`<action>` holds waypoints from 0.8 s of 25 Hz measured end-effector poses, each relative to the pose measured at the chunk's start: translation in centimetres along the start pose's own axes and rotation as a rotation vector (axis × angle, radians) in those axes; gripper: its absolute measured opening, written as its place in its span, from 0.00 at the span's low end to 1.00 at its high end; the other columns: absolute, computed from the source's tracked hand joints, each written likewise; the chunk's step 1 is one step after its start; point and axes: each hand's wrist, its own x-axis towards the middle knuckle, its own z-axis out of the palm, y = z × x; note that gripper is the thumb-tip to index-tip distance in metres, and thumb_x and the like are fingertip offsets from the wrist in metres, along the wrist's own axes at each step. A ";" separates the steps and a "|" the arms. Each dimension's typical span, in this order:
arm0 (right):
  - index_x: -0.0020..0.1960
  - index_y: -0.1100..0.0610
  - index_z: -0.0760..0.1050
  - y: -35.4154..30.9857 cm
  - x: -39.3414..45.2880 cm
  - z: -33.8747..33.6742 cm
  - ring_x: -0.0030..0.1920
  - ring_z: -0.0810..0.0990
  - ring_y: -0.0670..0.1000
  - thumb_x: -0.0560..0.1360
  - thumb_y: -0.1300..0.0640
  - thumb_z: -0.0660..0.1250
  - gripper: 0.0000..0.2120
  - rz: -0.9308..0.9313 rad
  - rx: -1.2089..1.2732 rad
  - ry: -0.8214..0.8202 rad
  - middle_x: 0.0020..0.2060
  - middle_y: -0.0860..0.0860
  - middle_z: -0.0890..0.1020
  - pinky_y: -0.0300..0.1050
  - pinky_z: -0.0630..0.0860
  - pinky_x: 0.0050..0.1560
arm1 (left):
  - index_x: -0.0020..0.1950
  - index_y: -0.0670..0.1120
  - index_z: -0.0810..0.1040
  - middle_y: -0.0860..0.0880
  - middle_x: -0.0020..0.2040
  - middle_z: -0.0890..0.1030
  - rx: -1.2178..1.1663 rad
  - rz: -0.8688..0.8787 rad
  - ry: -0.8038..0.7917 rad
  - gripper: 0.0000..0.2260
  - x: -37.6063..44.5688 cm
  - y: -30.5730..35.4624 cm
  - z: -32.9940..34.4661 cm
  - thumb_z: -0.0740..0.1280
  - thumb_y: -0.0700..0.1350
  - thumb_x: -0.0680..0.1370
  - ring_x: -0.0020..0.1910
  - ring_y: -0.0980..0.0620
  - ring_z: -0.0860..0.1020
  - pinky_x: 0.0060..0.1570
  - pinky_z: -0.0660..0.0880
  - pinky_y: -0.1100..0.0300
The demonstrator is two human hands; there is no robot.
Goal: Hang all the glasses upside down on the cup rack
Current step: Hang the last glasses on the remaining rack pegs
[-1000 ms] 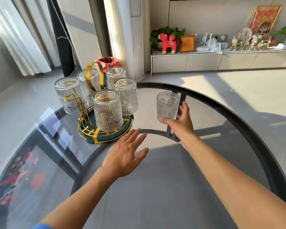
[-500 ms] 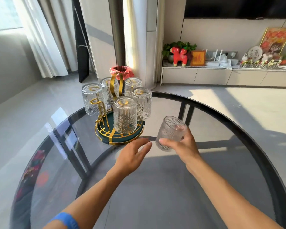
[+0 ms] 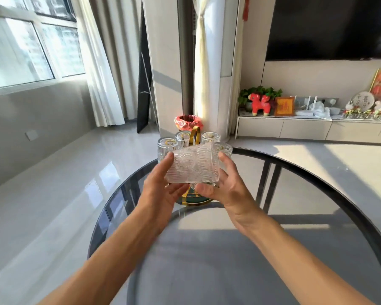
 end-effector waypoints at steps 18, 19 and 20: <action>0.78 0.47 0.55 -2.0 15.1 0.8 0.74 0.62 0.59 0.70 0.68 0.54 0.38 -0.002 -1.557 -0.107 0.79 0.43 0.56 0.64 0.62 0.70 | 0.59 0.53 0.77 0.50 0.61 0.81 1.457 0.699 -0.032 0.20 9.8 3.5 -3.7 0.73 0.58 0.70 0.55 0.49 0.76 0.51 0.68 0.59; 0.77 0.47 0.56 -1.8 15.1 0.8 0.74 0.63 0.60 0.70 0.67 0.55 0.38 -0.022 -1.554 -0.090 0.79 0.43 0.56 0.65 0.62 0.69 | 0.58 0.53 0.78 0.50 0.62 0.80 1.468 0.703 -0.034 0.19 9.8 3.1 -3.8 0.73 0.58 0.70 0.55 0.48 0.76 0.51 0.67 0.59; 0.77 0.47 0.57 -1.6 15.0 0.8 0.73 0.63 0.60 0.70 0.67 0.55 0.37 -0.039 -1.551 -0.076 0.78 0.43 0.57 0.65 0.62 0.69 | 0.58 0.53 0.78 0.50 0.62 0.80 1.473 0.695 -0.031 0.19 9.8 2.7 -3.8 0.73 0.58 0.70 0.55 0.48 0.76 0.51 0.67 0.60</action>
